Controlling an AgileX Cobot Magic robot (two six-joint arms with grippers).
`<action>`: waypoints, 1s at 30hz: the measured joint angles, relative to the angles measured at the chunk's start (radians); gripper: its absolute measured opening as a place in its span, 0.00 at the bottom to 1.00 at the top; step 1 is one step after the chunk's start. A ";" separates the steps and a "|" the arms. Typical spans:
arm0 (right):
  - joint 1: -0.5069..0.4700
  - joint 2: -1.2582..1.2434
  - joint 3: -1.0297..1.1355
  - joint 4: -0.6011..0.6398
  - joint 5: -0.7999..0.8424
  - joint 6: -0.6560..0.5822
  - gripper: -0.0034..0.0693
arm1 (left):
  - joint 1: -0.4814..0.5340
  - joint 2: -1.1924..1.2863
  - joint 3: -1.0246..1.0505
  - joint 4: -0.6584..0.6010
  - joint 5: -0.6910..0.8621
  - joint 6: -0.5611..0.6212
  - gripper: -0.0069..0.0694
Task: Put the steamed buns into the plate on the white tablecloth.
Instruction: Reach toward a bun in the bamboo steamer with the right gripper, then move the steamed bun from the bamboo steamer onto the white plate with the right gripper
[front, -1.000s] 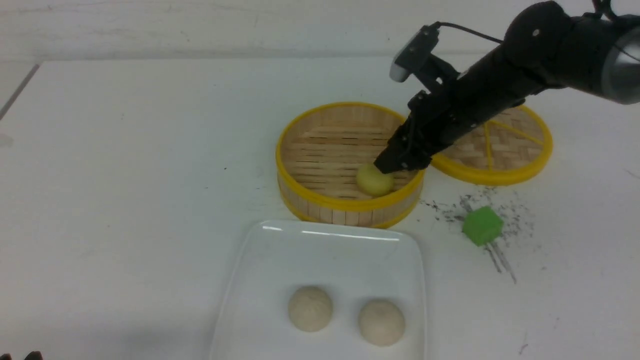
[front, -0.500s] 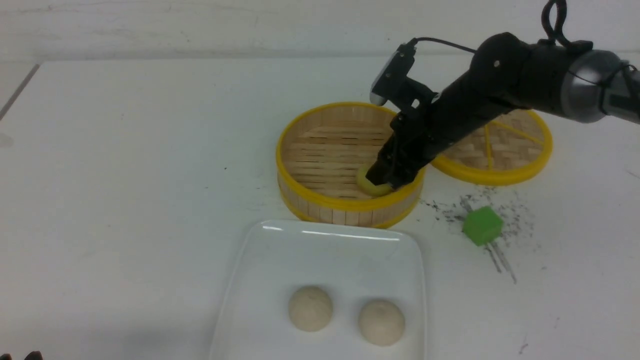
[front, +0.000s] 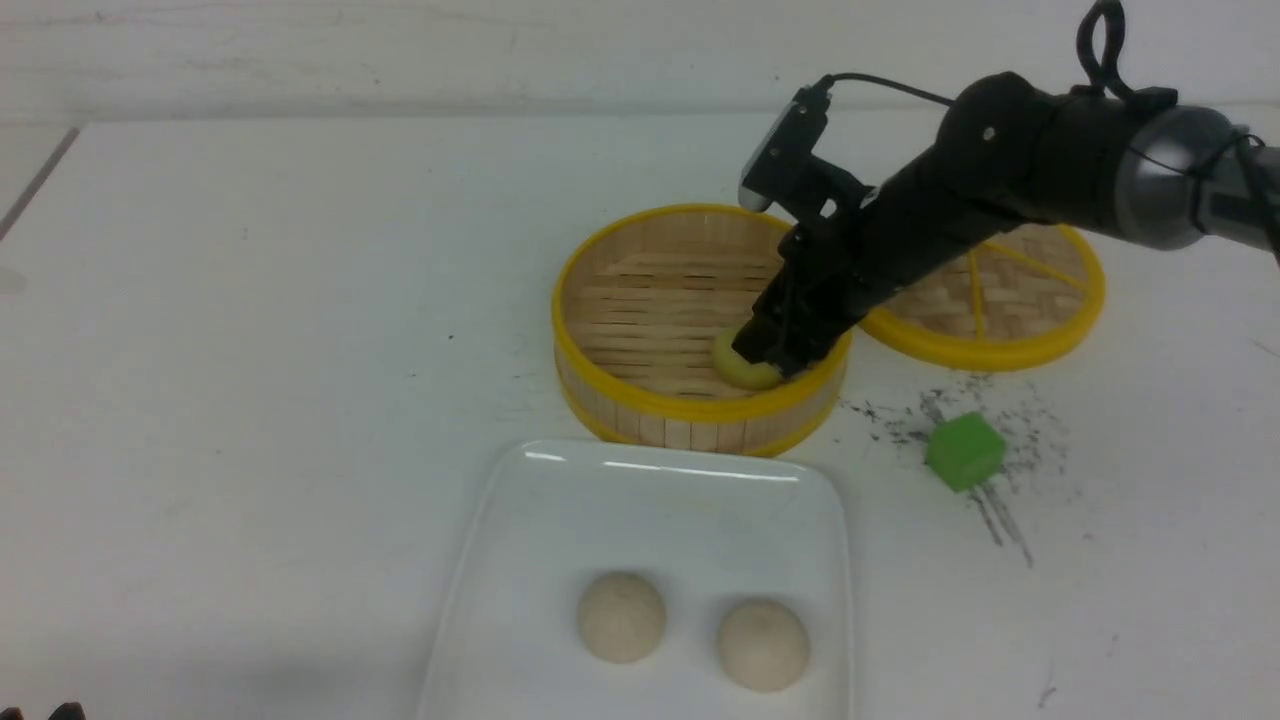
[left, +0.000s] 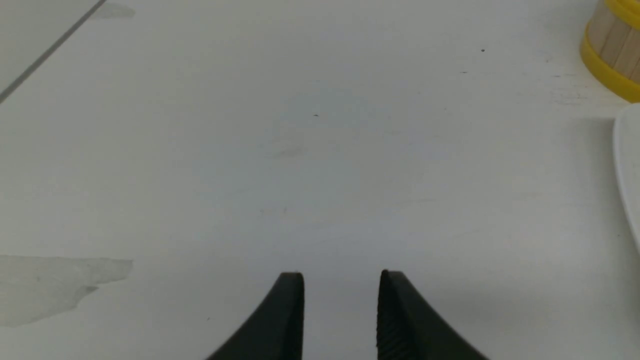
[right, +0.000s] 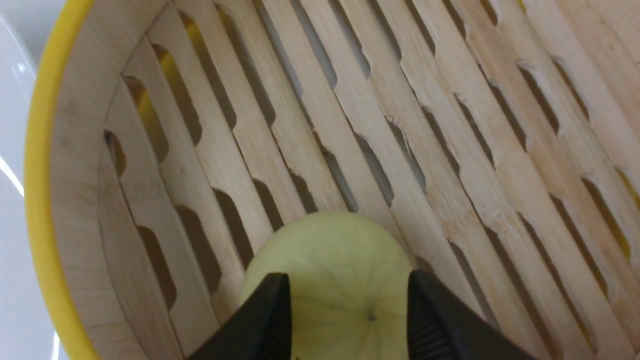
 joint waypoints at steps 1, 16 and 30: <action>0.000 0.001 0.000 0.005 0.002 0.000 0.49 | 0.000 0.000 0.000 0.000 0.000 0.000 0.41; 0.000 0.039 -0.041 0.018 0.083 -0.008 0.06 | 0.000 0.000 0.000 0.000 0.000 0.000 0.41; 0.001 -0.031 -0.175 -0.062 0.240 0.082 0.06 | 0.000 0.000 0.000 0.000 0.000 0.000 0.41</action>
